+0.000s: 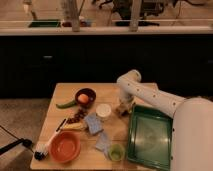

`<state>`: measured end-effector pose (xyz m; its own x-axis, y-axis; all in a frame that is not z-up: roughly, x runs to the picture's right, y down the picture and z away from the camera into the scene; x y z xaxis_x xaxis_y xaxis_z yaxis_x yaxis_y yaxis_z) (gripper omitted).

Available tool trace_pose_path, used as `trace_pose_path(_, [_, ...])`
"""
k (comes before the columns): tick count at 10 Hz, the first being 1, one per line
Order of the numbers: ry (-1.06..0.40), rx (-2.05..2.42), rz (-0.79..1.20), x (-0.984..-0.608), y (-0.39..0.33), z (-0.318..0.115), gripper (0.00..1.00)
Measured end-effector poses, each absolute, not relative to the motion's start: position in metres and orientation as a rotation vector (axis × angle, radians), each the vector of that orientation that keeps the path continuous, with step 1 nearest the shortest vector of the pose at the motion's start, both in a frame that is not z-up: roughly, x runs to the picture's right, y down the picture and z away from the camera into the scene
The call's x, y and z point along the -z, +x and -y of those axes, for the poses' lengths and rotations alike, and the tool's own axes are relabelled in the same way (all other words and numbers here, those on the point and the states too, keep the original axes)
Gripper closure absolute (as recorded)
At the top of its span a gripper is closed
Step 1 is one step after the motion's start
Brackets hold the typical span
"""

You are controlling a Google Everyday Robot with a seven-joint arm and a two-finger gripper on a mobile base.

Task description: Wipe table surface with eraser

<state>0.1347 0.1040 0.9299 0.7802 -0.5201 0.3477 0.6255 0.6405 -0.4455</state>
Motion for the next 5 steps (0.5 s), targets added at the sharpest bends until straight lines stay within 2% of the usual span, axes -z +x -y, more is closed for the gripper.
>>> trace_pose_path(5, [-0.503,0.637,0.12,-0.948,0.137,-0.081,1.0])
